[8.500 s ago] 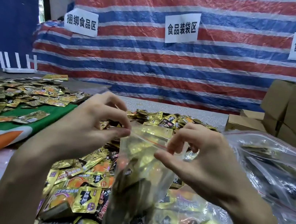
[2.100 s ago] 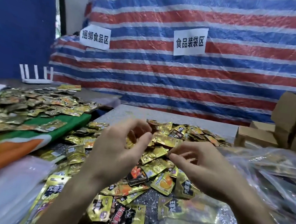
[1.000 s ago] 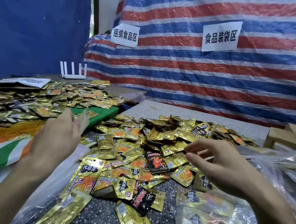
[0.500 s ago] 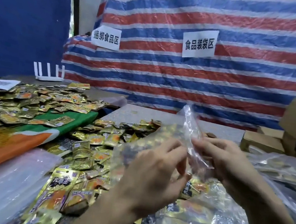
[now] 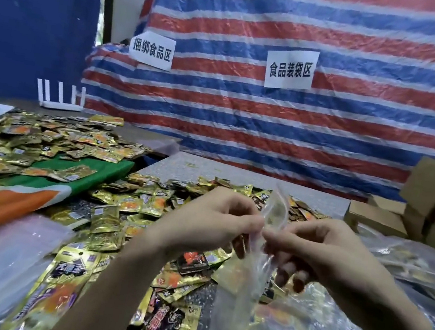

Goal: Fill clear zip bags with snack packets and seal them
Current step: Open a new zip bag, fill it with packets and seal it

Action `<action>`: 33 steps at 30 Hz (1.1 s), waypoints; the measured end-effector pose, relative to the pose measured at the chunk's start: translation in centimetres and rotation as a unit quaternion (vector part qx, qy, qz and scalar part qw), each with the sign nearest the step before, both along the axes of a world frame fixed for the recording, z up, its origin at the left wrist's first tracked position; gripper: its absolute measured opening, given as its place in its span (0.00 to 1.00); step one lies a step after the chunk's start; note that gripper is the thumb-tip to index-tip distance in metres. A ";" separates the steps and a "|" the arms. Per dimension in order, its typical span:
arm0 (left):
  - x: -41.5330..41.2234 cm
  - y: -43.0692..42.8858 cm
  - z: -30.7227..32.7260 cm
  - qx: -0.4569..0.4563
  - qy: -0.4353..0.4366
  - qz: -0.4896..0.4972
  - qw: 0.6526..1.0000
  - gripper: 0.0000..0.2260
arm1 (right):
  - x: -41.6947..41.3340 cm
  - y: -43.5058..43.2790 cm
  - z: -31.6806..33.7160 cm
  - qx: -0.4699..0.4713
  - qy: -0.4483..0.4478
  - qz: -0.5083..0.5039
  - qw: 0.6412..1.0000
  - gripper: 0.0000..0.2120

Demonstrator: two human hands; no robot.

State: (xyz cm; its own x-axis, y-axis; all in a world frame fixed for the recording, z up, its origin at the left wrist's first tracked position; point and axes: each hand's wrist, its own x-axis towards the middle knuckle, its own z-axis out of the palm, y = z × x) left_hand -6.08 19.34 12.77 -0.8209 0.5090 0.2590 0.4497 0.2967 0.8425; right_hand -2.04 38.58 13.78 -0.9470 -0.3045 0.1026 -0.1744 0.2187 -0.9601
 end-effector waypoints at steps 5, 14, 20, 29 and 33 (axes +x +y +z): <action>-1.7 -2.7 0.4 0.152 -0.071 0.065 0.984 0.11 | -0.6 1.4 0.0 0.020 0.061 -0.160 0.985 0.17; -2.8 -2.5 0.3 0.299 -0.200 0.014 0.933 0.11 | -0.1 0.5 -0.5 0.205 0.360 -0.008 0.910 0.13; -4.2 -3.1 -0.7 0.342 -0.214 0.054 0.913 0.13 | -0.7 0.3 -0.9 0.195 0.335 -0.001 0.922 0.10; -10.5 -2.3 -9.3 -0.341 -0.047 0.183 0.921 0.25 | -0.7 0.3 -0.9 0.192 0.331 -0.006 0.924 0.10; -11.4 -1.1 -13.0 -0.434 -0.108 0.134 0.885 0.36 | -0.4 0.3 -0.7 0.209 0.343 0.004 0.916 0.10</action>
